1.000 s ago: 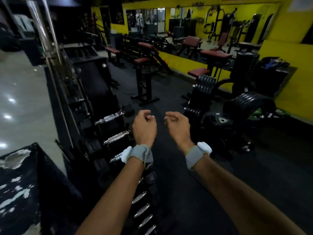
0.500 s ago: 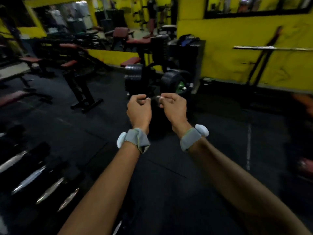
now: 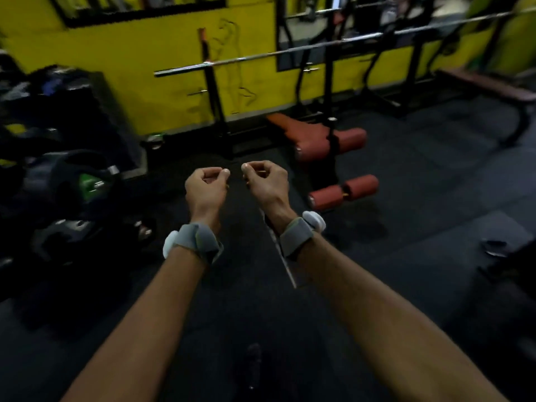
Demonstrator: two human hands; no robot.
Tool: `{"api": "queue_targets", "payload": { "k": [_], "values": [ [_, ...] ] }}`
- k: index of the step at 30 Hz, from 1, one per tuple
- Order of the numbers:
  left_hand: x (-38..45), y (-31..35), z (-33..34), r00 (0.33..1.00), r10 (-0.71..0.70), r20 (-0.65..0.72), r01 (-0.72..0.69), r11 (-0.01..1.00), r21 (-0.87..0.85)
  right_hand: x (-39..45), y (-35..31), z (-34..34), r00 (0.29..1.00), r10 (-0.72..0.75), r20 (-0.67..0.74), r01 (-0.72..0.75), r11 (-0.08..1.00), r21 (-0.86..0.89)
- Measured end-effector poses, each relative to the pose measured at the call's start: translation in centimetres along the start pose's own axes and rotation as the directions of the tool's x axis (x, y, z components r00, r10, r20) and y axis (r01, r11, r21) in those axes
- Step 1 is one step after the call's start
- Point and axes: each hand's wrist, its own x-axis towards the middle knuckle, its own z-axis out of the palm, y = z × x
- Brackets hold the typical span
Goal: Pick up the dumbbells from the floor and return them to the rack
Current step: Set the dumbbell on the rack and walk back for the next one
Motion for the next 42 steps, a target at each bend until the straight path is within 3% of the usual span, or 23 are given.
{"api": "queue_targets", "payload": {
  "k": [3, 6, 13, 20, 23, 27, 33, 40, 42],
  "values": [
    [1.3, 0.4, 6.3, 0.973, 0.092, 0.212, -0.088, 0.996, -0.031, 3.8, 1.8, -4.1, 0.993, 0.000, -0.117, -0.008, 0.997, -0.071],
    [3.0, 2.3, 12.2, 0.921, 0.208, 0.330, -0.187, 0.978, -0.094, 8.0, 2.0, -7.9, 0.962, -0.005, -0.273, -0.022, 0.995, -0.095],
    [8.0, 8.5, 22.8, 0.829, 0.234, 0.508, -0.086, 0.951, -0.297, 15.5, -1.0, -14.0, 0.841, -0.083, -0.535, 0.012, 0.991, -0.135],
    [6.6, 10.6, 36.0, 0.648, 0.252, 0.719, -0.051, 0.956, -0.289, 17.8, 1.1, -23.7, 0.590, -0.120, -0.798, -0.014, 0.987, -0.158],
    [4.1, 10.9, 42.1, 0.524, 0.260, 0.811, -0.057, 0.961, -0.271, 18.9, 2.6, -29.0, 0.498, -0.069, -0.864, -0.068, 0.991, -0.118],
    [2.3, 11.6, 50.5, 0.415, 0.235, 0.879, -0.072, 0.971, -0.226, 22.4, 4.6, -35.9, 0.435, -0.017, -0.900, -0.086, 0.994, -0.060],
    [2.4, 14.2, 61.0, 0.372, 0.263, 0.890, -0.101, 0.965, -0.243, 30.9, 4.7, -44.9, 0.427, -0.062, -0.902, 0.005, 0.998, -0.066],
    [6.0, 18.7, 75.2, 0.494, 0.228, 0.839, -0.059, 0.972, -0.230, 43.4, 3.5, -56.4, 0.474, -0.071, -0.878, 0.015, 0.997, -0.073],
    [7.5, 19.7, 79.3, 0.498, 0.231, 0.836, -0.057, 0.970, -0.235, 47.1, 3.8, -59.2, 0.496, -0.076, -0.865, 0.011, 0.997, -0.081]
  ]
}}
